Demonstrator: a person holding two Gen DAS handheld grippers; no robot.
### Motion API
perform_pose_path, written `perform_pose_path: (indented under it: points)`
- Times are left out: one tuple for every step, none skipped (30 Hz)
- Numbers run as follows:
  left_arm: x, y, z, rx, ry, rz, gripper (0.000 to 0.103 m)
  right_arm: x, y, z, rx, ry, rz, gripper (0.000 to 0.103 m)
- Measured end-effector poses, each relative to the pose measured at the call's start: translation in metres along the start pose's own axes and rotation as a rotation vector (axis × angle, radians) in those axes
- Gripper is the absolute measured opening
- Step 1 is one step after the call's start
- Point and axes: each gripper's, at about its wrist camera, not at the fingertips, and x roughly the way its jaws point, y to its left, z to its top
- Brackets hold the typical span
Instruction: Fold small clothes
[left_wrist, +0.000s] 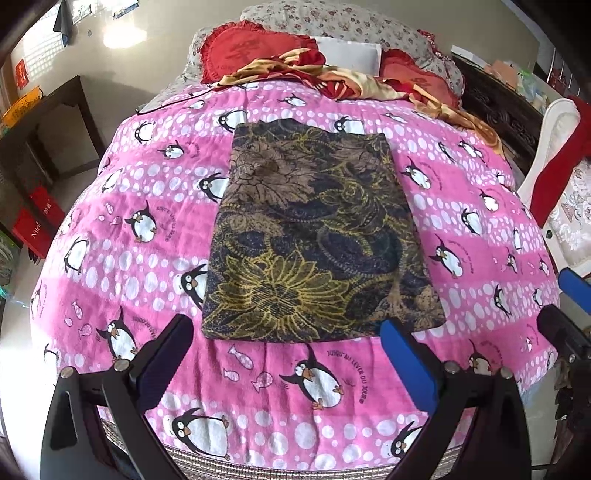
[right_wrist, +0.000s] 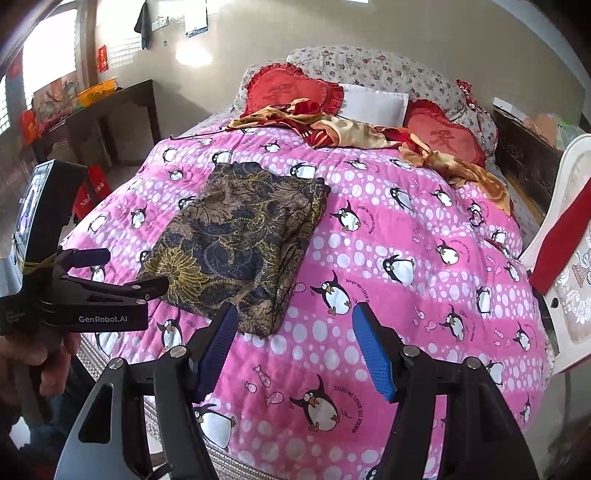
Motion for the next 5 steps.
perform_pose_path:
  points:
    - [-0.0008, -0.0006, -0.0006, 0.001, -0.007, -0.003, 0.103, 0.0005, -0.0005, -0.0003, 0.002, -0.001, 0.001, 0.069]
    - [-0.0012, -0.002, -0.0009, 0.006, -0.01, -0.001, 0.103, 0.0006, -0.0007, -0.0003, -0.001, 0.001, 0.0, 0.069]
    - [-0.0013, -0.0042, -0.0014, 0.016, -0.01, 0.002, 0.103, 0.0015, -0.0001, -0.0006, 0.0, 0.004, -0.002, 0.069]
    - [-0.0009, -0.0052, -0.0016, 0.022, -0.009, 0.002, 0.103, 0.0019, -0.0001, -0.0009, 0.001, 0.004, -0.002, 0.07]
    - [0.0002, -0.0066, -0.0017, 0.028, -0.004, 0.002, 0.103, 0.0026, 0.0001, -0.0012, 0.003, 0.004, 0.0, 0.069]
